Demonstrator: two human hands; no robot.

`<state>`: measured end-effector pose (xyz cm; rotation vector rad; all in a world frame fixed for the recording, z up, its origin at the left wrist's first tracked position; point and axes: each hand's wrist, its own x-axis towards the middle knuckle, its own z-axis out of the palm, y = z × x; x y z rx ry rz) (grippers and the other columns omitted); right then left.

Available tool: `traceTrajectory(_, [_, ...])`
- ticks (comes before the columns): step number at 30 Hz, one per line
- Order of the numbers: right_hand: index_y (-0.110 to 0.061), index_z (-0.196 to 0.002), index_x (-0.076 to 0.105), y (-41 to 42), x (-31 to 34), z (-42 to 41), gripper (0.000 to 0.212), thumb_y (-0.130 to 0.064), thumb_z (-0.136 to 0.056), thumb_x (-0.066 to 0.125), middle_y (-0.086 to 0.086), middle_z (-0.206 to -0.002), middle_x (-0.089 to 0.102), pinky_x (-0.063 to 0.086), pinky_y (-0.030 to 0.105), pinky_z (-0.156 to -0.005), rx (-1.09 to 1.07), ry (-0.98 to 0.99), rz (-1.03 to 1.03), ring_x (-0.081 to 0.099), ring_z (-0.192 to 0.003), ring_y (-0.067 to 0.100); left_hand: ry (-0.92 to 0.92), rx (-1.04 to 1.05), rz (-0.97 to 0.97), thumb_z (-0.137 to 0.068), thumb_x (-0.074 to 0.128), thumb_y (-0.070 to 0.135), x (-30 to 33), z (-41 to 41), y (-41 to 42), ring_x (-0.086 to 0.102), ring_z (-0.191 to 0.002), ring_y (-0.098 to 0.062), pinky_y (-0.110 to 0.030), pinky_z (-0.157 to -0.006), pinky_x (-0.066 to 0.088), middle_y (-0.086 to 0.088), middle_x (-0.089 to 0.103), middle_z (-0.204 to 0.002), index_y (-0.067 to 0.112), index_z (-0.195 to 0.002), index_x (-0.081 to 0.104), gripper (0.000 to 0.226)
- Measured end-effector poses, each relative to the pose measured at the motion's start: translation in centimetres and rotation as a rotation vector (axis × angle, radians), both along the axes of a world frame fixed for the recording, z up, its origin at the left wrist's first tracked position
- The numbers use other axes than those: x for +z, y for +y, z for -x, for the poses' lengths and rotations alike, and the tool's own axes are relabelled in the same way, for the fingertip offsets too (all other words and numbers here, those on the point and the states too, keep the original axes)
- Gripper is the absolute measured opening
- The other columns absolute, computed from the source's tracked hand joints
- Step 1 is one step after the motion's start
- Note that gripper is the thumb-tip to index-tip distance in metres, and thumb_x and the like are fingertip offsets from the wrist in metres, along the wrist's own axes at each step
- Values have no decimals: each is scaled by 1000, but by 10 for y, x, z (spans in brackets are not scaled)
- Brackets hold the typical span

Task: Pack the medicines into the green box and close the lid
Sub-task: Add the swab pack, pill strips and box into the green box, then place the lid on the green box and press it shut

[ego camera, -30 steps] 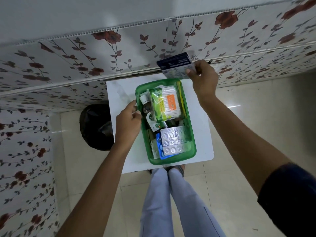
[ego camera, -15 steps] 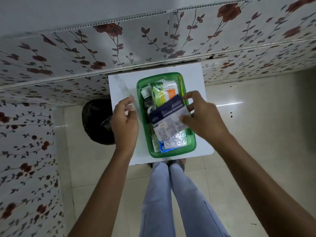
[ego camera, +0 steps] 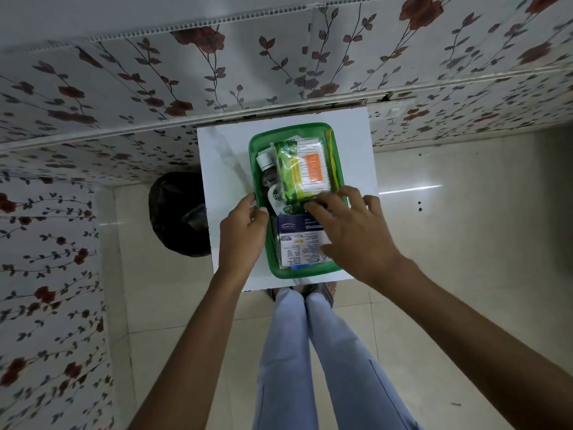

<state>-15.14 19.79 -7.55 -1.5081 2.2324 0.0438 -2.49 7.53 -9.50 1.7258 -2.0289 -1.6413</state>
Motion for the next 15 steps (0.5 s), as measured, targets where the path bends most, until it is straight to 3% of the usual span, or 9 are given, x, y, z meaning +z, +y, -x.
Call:
traceTrajectory(4, [-19, -134, 37, 4, -14, -13, 56, -28, -82, 59, 7, -137, 46, 27, 48, -100, 63, 14, -24, 32, -129, 32, -13, -78, -5, -90, 49, 18, 0, 0, -2, 67, -93, -26, -49, -84, 55, -9, 73, -99, 21, -121, 54, 32])
traceTrajectory(7, [-21, -132, 41, 2, -15, -11, 58, -29, -79, 63, 8, -136, 44, 28, 47, -98, 27, -52, 23, 32, -128, 31, -52, -144, 16, -88, 52, 11, -1, 1, -4, 67, -92, -27, -46, -83, 56, -13, 72, -104, 19, -125, 51, 38])
traceTrajectory(9, [-21, -125, 50, 0, -10, -2, 52, -26, -76, 66, 7, -130, 50, 31, 45, -93, -121, -161, 164, 37, -122, 31, -58, -175, 67, -88, 49, 5, -2, 0, -3, 67, -83, -28, -44, -77, 57, -15, 72, -94, 17, -126, 50, 40])
traceTrajectory(12, [-17, -115, 58, 2, -8, 20, 35, -16, -81, 64, 9, -120, 59, 37, 38, -87, -515, -237, 398, 48, -109, 28, -24, -176, 79, -87, 45, 0, -2, -1, -3, 67, -79, -32, -46, -74, 58, -19, 71, -85, 18, -122, 52, 40])
traceTrajectory(15, [-18, -114, 58, 5, -18, 41, 29, -14, -86, 59, 6, -115, 62, 43, 26, -78, -857, -389, 380, 54, -92, 14, 30, -119, 4, -86, 45, -1, 0, -4, -6, 66, -83, -41, -54, -74, 57, -26, 70, -87, 20, -118, 56, 40])
